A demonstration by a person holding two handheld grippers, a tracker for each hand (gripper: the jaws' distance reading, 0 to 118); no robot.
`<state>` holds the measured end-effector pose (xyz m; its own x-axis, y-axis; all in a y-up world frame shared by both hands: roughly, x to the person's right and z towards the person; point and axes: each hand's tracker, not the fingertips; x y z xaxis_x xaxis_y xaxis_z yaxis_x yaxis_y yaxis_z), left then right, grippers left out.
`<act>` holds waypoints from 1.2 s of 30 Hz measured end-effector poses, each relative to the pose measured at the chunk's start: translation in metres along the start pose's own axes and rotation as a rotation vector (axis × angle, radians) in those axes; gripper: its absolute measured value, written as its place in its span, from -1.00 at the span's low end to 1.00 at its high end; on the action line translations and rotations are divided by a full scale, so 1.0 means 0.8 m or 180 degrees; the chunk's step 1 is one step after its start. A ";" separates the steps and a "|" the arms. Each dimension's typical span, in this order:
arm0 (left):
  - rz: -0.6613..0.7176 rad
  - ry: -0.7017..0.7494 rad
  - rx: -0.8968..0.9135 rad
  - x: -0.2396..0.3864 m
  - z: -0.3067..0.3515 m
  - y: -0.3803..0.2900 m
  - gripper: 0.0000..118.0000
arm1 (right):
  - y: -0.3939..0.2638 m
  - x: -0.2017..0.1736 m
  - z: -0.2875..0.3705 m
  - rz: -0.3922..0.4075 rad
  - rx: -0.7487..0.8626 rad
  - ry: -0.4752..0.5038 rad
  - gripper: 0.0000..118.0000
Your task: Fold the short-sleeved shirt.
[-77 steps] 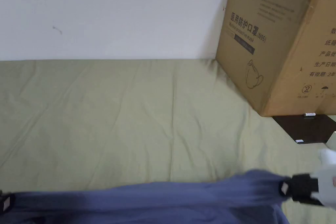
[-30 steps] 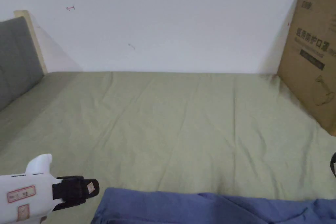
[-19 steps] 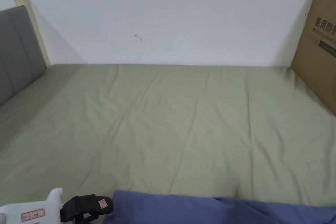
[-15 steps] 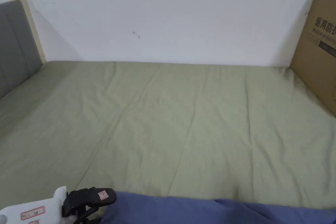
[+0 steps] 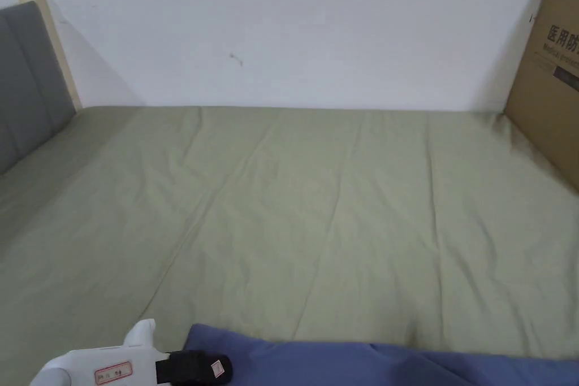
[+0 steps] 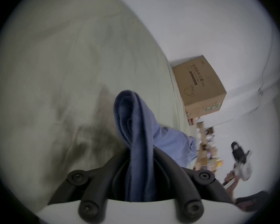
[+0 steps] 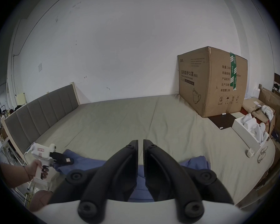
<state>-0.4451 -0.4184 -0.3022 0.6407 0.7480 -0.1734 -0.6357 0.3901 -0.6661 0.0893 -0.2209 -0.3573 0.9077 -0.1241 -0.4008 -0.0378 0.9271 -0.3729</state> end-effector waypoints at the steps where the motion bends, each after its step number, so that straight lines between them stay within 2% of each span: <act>1: -0.0147 0.0206 0.0007 0.014 0.016 -0.001 -0.92 | 0.000 0.003 0.002 -0.0022 0.0004 0.0007 -0.88; 2: -0.0308 0.0524 0.0063 0.028 0.033 -0.003 -0.92 | 0.000 0.006 0.003 -0.0058 0.0008 0.0029 -0.88; 5: -0.0753 0.2083 0.0022 0.065 0.072 -0.012 -0.92 | -0.001 0.010 0.006 -0.0097 -0.0045 0.0064 -0.88; 6: -0.1063 0.2496 -0.0005 0.075 0.077 -0.019 -0.92 | -0.002 0.011 0.007 -0.0108 -0.0059 0.0082 -0.88; 7: -0.1284 0.2646 0.0028 0.080 0.081 -0.025 -0.92 | -0.003 0.013 0.009 -0.0117 -0.0069 0.0104 -0.88; 8: -0.1416 0.2652 0.0030 0.089 0.082 -0.030 -0.92 | -0.004 0.014 0.011 -0.0123 -0.0079 0.0123 -0.88; 11: -0.0952 0.2279 0.0086 0.117 0.081 -0.034 -0.92 | -0.007 0.020 0.019 -0.0133 -0.0089 0.0165 -0.88; 13: -0.0850 0.1677 0.0125 0.149 0.066 -0.033 -0.91 | -0.006 0.023 0.027 -0.0139 -0.0081 0.0177 -0.88; 16: -0.0898 0.1132 -0.0136 0.208 0.010 -0.039 -0.91 | -0.004 0.030 0.037 -0.0171 -0.0043 0.0183 -0.88; 17: -0.0903 0.0934 -0.0241 0.222 -0.011 -0.043 -0.85 | -0.003 0.031 0.041 -0.0183 -0.0034 0.0181 -0.88; 18: -0.0897 0.0800 -0.0331 0.233 -0.033 -0.048 -0.64 | -0.003 0.034 0.043 -0.0194 -0.0025 0.0177 -0.88; 19: -0.0875 0.0707 -0.0393 0.241 -0.051 -0.052 -0.29 | -0.004 0.036 0.046 -0.0203 -0.0019 0.0169 -0.88; 20: -0.0845 0.0626 -0.0441 0.252 -0.075 -0.058 0.25 | -0.004 0.038 0.048 -0.0208 -0.0018 0.0161 -0.88; 21: -0.0831 0.0571 -0.0458 0.258 -0.089 -0.061 0.88 | -0.006 0.039 0.050 -0.0213 -0.0023 0.0155 -0.88; 22: -0.0832 0.0504 -0.0482 0.264 -0.100 -0.064 1.00 | -0.007 0.041 0.052 -0.0220 -0.0028 0.0150 -0.88; 24: -0.0799 0.0441 -0.0506 0.273 -0.111 -0.069 1.00 | -0.010 0.045 0.054 -0.0244 -0.0050 0.0137 -0.88; 25: -0.0799 0.0358 -0.0398 0.279 -0.106 -0.068 0.98 | -0.011 0.047 0.055 -0.0260 -0.0063 0.0138 -0.88; 30: -0.0869 0.0633 -0.0222 0.268 -0.062 -0.055 0.95 | -0.016 0.052 0.051 -0.0314 -0.0096 0.0142 -0.88; 31: -0.0939 0.0722 -0.0181 0.261 -0.051 -0.052 0.93 | -0.016 0.053 0.049 -0.0330 -0.0094 0.0144 -0.88; 32: -0.1015 0.0785 -0.0135 0.255 -0.041 -0.050 0.82 | -0.016 0.053 0.049 -0.0348 -0.0079 0.0151 -0.88; 33: -0.1109 0.0866 -0.0078 0.253 -0.030 -0.051 0.41 | -0.016 0.053 0.048 -0.0361 -0.0061 0.0163 -0.88; 35: -0.1253 0.0958 0.0001 0.252 -0.020 -0.056 -0.77 | -0.015 0.052 0.046 -0.0356 -0.0022 0.0167 -0.88; 36: -0.1310 0.1042 -0.0013 0.243 -0.023 -0.060 -0.97 | -0.015 0.053 0.044 -0.0347 -0.0017 0.0174 -0.88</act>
<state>-0.2820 -0.3014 -0.3174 0.9385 0.3261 -0.1138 -0.3017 0.6137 -0.7296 0.1427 -0.2249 -0.3404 0.8824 -0.2434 -0.4027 0.0575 0.9052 -0.4211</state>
